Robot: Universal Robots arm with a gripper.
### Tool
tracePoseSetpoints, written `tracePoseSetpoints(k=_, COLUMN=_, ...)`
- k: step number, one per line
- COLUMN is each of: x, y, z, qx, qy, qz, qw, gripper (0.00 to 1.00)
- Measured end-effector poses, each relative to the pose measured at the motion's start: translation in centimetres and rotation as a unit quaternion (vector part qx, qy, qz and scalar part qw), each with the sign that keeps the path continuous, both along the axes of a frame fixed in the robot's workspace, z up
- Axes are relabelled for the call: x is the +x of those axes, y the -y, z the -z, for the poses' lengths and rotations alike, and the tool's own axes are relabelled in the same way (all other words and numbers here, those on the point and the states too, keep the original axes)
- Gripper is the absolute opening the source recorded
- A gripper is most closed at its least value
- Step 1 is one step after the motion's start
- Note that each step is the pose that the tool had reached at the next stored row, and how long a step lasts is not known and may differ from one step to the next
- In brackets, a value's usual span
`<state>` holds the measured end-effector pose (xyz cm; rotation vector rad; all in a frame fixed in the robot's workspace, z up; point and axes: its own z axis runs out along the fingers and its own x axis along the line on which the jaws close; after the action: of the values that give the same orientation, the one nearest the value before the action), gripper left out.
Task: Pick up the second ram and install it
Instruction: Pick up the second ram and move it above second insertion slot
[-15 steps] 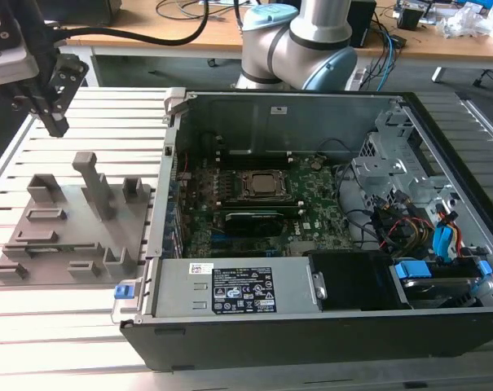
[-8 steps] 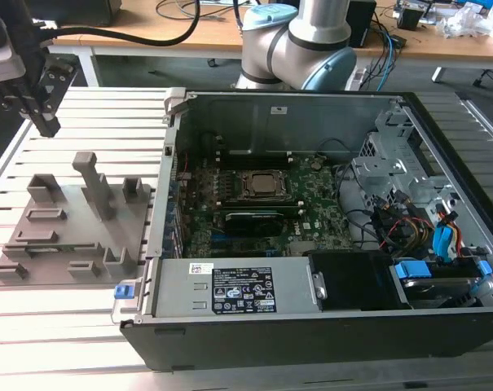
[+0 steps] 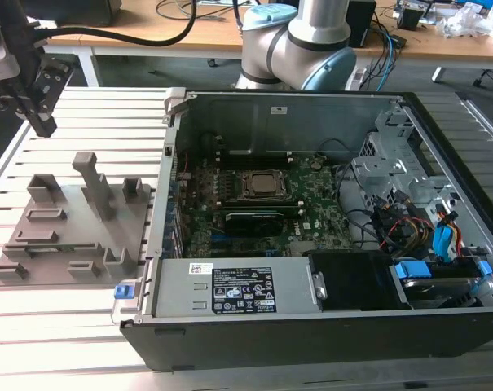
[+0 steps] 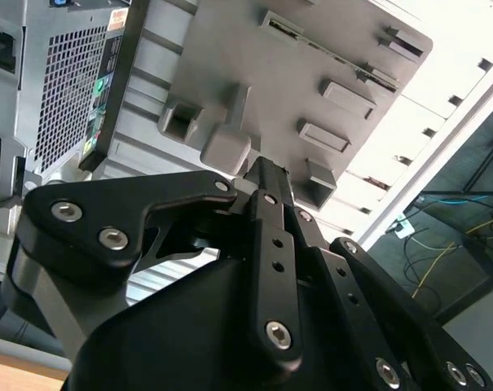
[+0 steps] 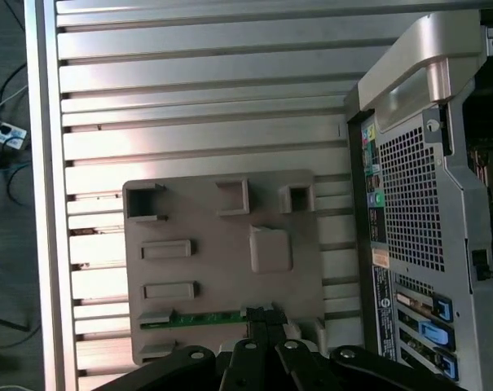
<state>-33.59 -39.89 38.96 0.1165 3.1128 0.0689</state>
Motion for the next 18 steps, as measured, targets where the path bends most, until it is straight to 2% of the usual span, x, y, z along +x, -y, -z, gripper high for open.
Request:
tracePoseSetpoints(k=4, x=-0.14, y=0.00, z=0.00, qx=0.0000, qy=0.0000, qz=-0.007, qw=1.0000, gripper=0.11)
tracePoseSetpoints(k=7, x=-0.14, y=0.00, z=0.00, qx=0.0000, qy=0.0000, qz=-0.041, qw=0.9991, gripper=0.11)
tracePoseSetpoints(k=8, x=-0.14, y=0.00, z=0.00, qx=0.0000, qy=0.0000, qz=-0.078, qw=0.9970, gripper=0.11)
tracePoseSetpoints(k=9, x=-0.14, y=0.00, z=0.00, qx=-0.0001, qy=0.0000, qz=-0.114, qw=0.9934, gripper=0.11)
tracePoseSetpoints(k=10, x=-0.15, y=0.00, z=0.00, qx=0.0000, qy=0.0000, qz=-0.126, qw=0.9921, gripper=0.11)
tracePoseSetpoints(k=12, x=-0.14, y=0.00, z=0.00, qx=0.0000, qy=0.0000, qz=-0.152, qw=0.9884, gripper=0.11)
tracePoseSetpoints(k=13, x=-0.14, y=0.00, z=0.00, qx=0.0000, qy=0.0000, qz=-0.168, qw=0.9857, gripper=0.11)
tracePoseSetpoints(k=15, x=-0.14, y=0.00, z=0.00, qx=0.0000, qy=0.0000, qz=-0.185, qw=0.9826, gripper=0.11)
tracePoseSetpoints(k=16, x=-0.14, y=0.00, z=0.00, qx=0.0000, qy=0.0000, qz=-0.202, qw=0.9794, gripper=0.11)
tracePoseSetpoints(k=17, x=-0.14, y=0.00, z=0.00, qx=0.0000, qy=0.0000, qz=-0.210, qw=0.9777, gripper=0.11)
tracePoseSetpoints(k=18, x=-0.14, y=0.00, z=0.00, qx=0.0000, qy=0.0000, qz=-0.220, qw=0.9755, gripper=0.11)
